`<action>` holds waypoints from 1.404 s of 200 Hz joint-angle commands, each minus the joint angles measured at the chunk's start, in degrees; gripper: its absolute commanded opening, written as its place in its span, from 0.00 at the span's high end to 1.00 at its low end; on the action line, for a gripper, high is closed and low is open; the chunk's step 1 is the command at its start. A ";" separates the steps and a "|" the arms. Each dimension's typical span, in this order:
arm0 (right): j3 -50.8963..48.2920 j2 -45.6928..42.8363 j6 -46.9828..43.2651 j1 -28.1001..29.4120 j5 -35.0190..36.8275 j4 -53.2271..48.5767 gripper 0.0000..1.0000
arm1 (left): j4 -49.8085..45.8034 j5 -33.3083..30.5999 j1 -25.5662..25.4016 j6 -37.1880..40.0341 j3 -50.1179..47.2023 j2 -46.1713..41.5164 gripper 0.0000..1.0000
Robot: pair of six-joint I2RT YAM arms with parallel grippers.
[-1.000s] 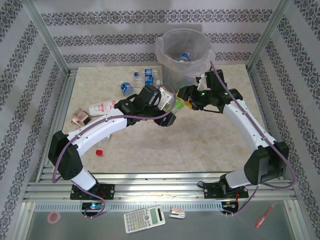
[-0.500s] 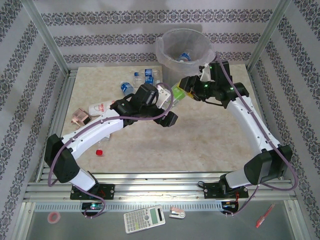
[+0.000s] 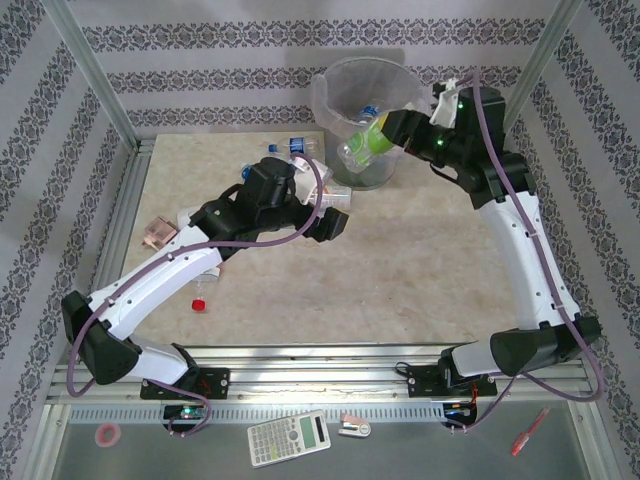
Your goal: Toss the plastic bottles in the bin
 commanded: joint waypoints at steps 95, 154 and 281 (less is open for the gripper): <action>3.53 -6.55 -12.17 -1.49 15.88 31.08 0.75 | 2.86 -9.58 -0.74 -6.42 -3.44 -3.91 0.00; -3.13 -11.59 -15.77 -1.54 20.13 47.39 0.78 | 3.67 -13.21 -0.48 -10.24 -6.16 -5.21 0.00; -3.61 -10.08 -18.43 -1.55 20.32 51.66 0.79 | 3.55 -17.54 0.89 -13.51 -8.60 -6.86 0.00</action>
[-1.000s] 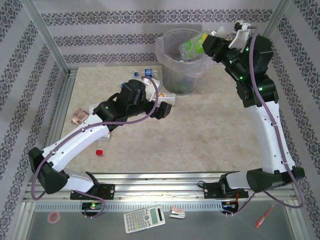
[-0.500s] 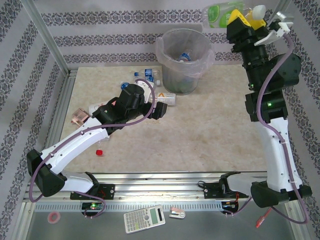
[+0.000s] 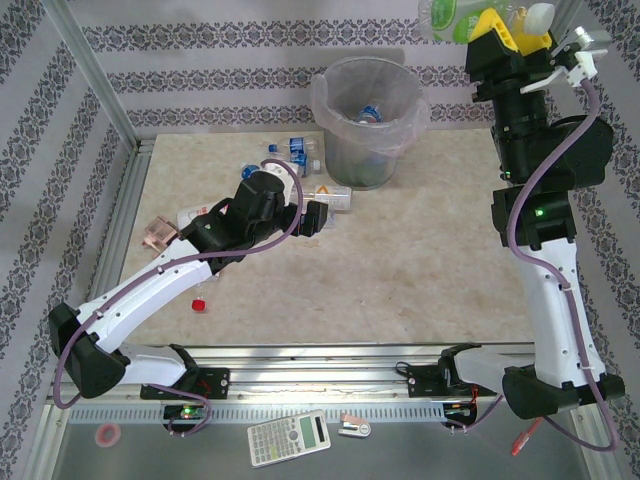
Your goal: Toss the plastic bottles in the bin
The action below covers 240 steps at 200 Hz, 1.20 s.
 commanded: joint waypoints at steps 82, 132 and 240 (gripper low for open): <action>13.74 31.46 -2.30 -1.78 -2.98 -19.02 0.24 | -2.63 -2.37 1.71 -3.38 -1.12 -2.87 0.00; 13.23 28.68 -3.08 -1.71 -3.39 -21.25 0.05 | -3.39 -3.08 2.81 -6.65 -2.34 -2.46 0.00; 9.84 16.75 -1.80 -1.60 -11.70 -24.74 0.02 | -7.70 -1.29 10.11 -17.79 -5.49 -1.88 0.00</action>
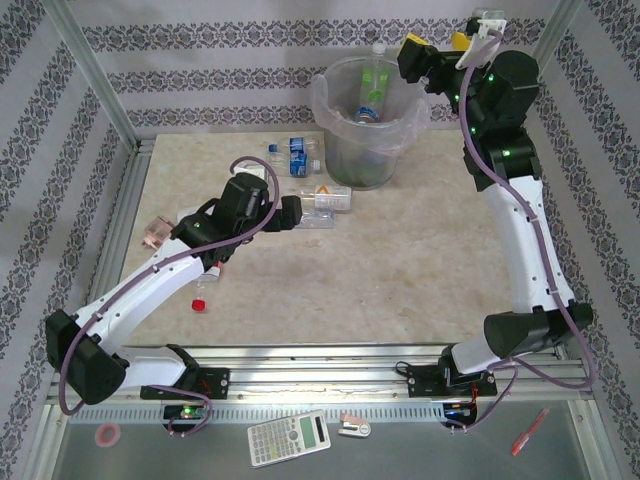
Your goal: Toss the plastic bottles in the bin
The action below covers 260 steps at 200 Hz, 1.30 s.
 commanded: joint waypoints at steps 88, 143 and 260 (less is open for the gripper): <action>-5.43 -6.93 -0.48 1.62 -7.35 -5.63 0.02 | -9.70 6.59 9.20 -15.75 1.28 5.74 0.00; -9.36 -10.88 -1.75 2.76 -8.19 -8.47 0.02 | -11.13 8.28 11.70 -20.01 1.88 9.67 0.00; -16.91 -16.26 -1.36 4.32 -7.60 -10.97 0.02 | -10.60 15.44 14.01 -25.21 8.71 24.83 0.00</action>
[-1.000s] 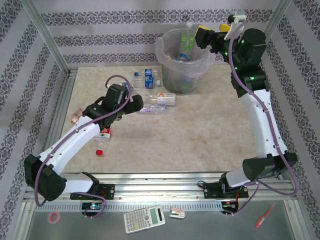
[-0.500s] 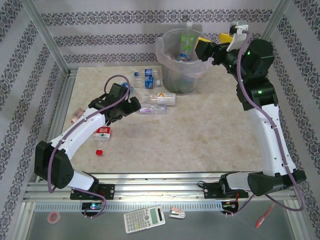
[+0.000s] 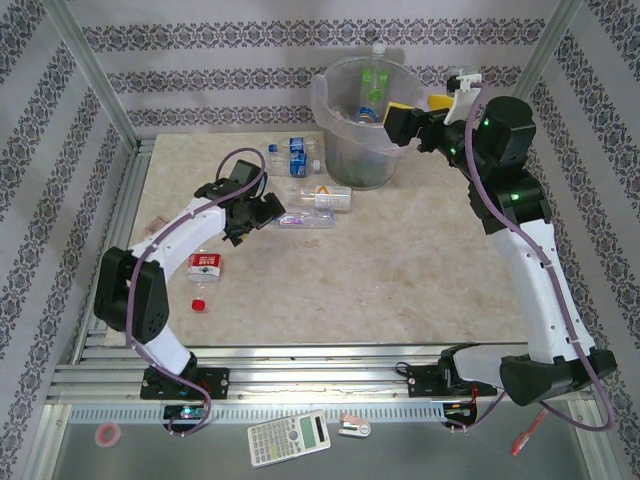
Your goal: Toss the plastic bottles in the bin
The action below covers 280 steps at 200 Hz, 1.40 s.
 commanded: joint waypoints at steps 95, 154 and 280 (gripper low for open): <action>-5.19 -5.77 -1.11 1.00 -0.68 -1.87 0.02 | 5.67 6.08 -0.38 -8.94 6.97 13.25 0.00; -7.60 -7.16 0.28 1.04 -2.54 -1.56 0.02 | 11.21 5.50 -1.22 -13.77 7.78 16.28 0.00; -8.54 -6.79 -0.13 1.00 -3.51 -1.73 0.02 | 9.10 7.29 -2.03 -14.89 13.65 24.79 0.08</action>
